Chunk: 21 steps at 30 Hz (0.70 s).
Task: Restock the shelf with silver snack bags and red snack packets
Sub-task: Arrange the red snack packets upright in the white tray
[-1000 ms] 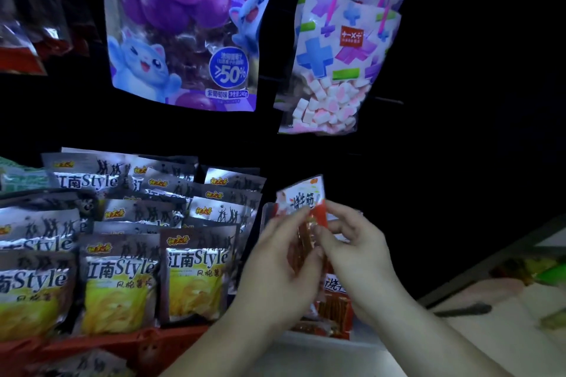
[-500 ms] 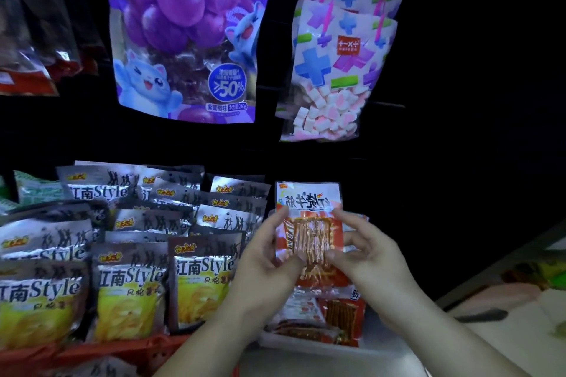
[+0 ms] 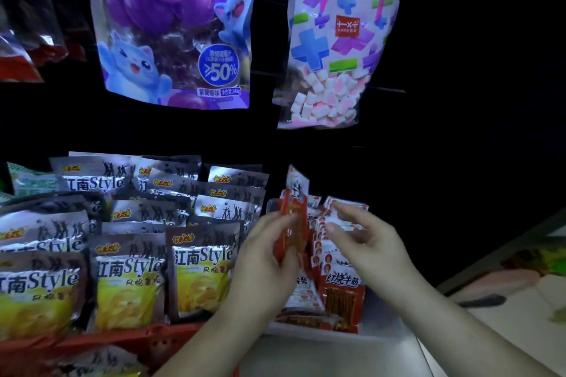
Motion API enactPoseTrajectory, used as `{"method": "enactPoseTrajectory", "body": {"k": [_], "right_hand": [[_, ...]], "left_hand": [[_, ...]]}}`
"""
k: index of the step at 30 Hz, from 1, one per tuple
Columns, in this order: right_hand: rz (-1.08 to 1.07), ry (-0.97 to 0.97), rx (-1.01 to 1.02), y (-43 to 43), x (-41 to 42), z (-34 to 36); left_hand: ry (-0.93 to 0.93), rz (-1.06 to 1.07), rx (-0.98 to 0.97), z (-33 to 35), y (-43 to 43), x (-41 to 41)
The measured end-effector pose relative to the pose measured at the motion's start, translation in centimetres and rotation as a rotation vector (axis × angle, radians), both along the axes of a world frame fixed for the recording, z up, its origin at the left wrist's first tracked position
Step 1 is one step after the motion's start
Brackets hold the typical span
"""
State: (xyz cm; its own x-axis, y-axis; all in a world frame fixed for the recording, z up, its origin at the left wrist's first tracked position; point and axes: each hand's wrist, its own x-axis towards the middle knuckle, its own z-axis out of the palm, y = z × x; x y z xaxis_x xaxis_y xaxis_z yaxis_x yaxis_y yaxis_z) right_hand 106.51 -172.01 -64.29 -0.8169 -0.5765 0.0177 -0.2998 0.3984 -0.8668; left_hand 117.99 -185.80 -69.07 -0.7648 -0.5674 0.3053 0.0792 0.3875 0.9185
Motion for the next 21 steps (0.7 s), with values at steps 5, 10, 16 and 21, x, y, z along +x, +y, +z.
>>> {"method": "enactPoseTrajectory", "body": {"k": [5, 10, 16, 21], "right_hand": [[-0.068, -0.411, -0.307, -0.9, 0.1, 0.4], [-0.124, -0.206, -0.126, -0.5, -1.4, -1.6], [0.07, -0.146, -0.107, -0.7, -1.5, -1.8], [0.07, 0.002, 0.091, -0.5, -2.6, -1.3]], "left_hand": [[-0.058, -0.223, -0.462, -1.5, 2.0, -0.1], [-0.047, -0.188, 0.013, -2.2, 1.2, -0.2], [-0.061, -0.07, 0.322, -1.7, -1.9, -1.6], [-0.105, -0.068, 0.266, -2.3, -2.1, -2.1]]}}
